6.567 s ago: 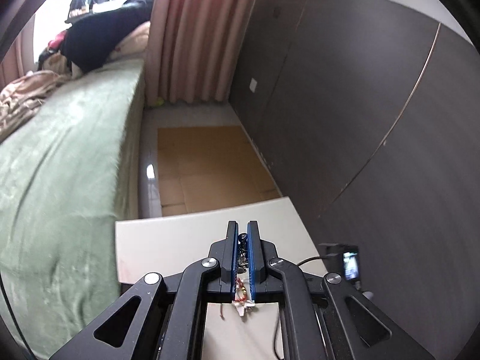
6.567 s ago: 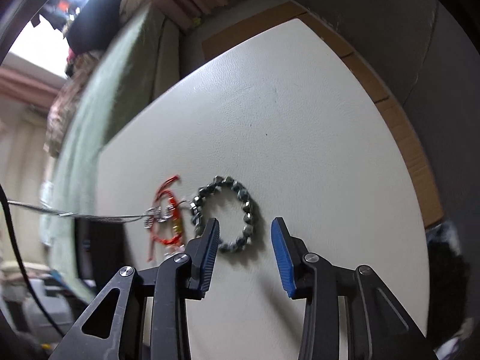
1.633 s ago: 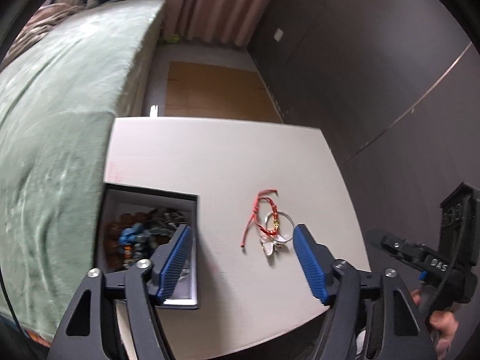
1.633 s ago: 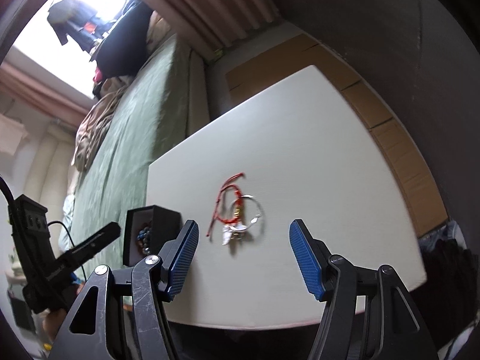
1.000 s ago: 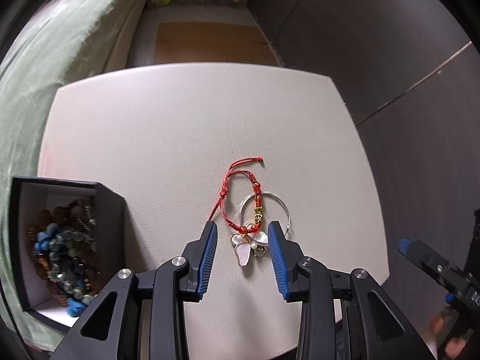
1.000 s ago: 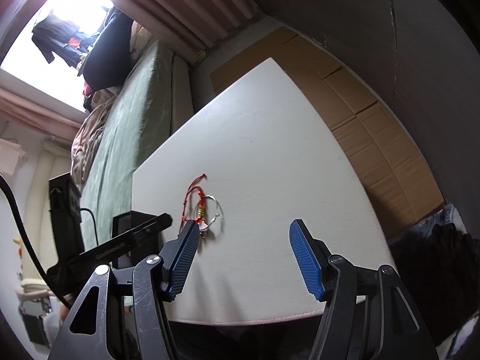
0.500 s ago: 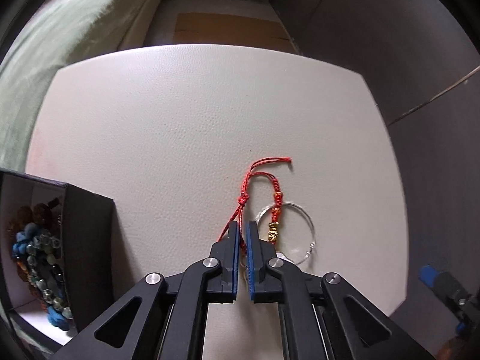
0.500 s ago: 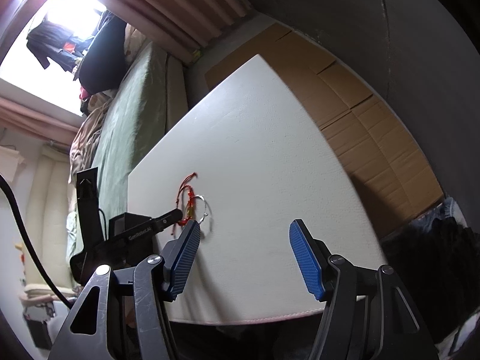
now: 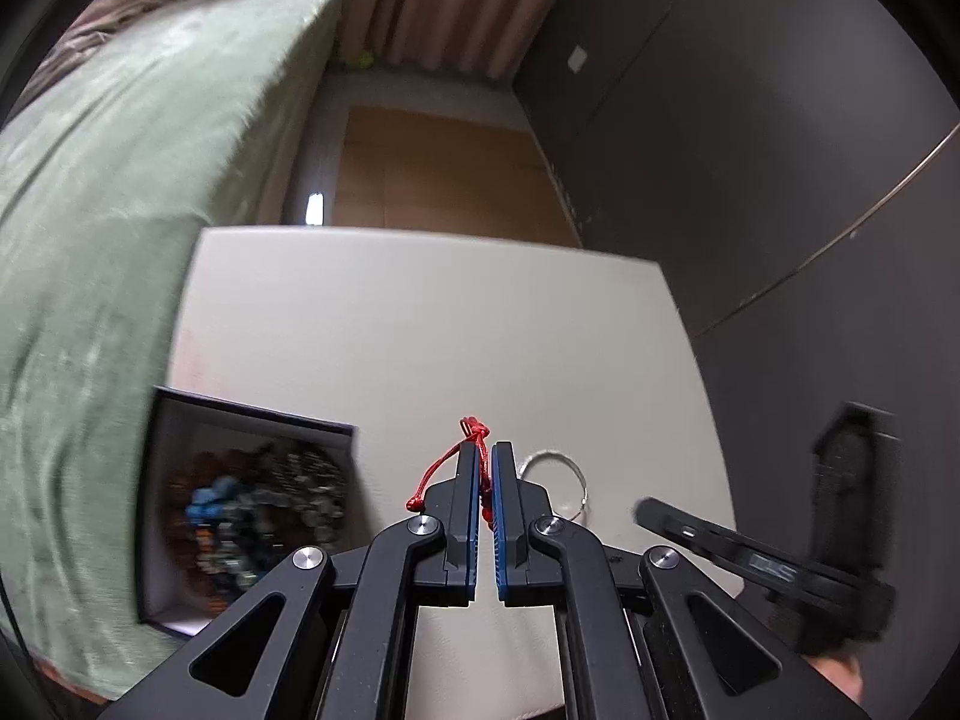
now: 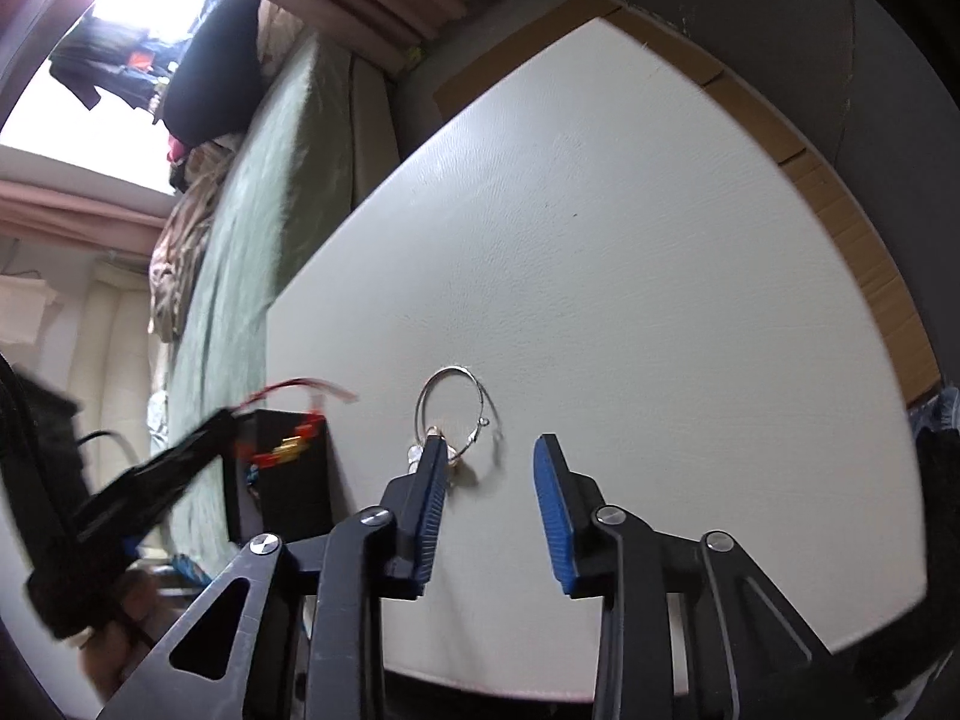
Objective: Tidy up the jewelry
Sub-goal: 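Carry the red string toward the box with the left tool while the right tool grasps the silver hoop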
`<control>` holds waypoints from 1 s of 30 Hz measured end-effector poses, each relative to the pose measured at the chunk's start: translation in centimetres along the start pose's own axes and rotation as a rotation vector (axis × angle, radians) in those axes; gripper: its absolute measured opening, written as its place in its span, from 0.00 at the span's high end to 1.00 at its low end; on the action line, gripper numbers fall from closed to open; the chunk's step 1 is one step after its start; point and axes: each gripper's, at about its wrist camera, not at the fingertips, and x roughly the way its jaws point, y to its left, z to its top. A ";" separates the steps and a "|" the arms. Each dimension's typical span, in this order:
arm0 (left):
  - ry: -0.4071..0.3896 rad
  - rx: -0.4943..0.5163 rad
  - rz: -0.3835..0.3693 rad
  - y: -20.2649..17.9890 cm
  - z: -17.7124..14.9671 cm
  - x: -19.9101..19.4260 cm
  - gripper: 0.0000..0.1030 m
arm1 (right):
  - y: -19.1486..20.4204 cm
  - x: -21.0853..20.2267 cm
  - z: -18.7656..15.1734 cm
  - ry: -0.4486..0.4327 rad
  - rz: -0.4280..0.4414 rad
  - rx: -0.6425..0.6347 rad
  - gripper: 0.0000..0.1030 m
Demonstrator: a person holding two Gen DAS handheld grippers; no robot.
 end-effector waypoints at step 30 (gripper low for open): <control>-0.134 -0.116 -0.004 8.5 -2.6 -8.6 0.97 | 5.5 3.1 -0.1 -0.020 -0.340 -0.140 0.96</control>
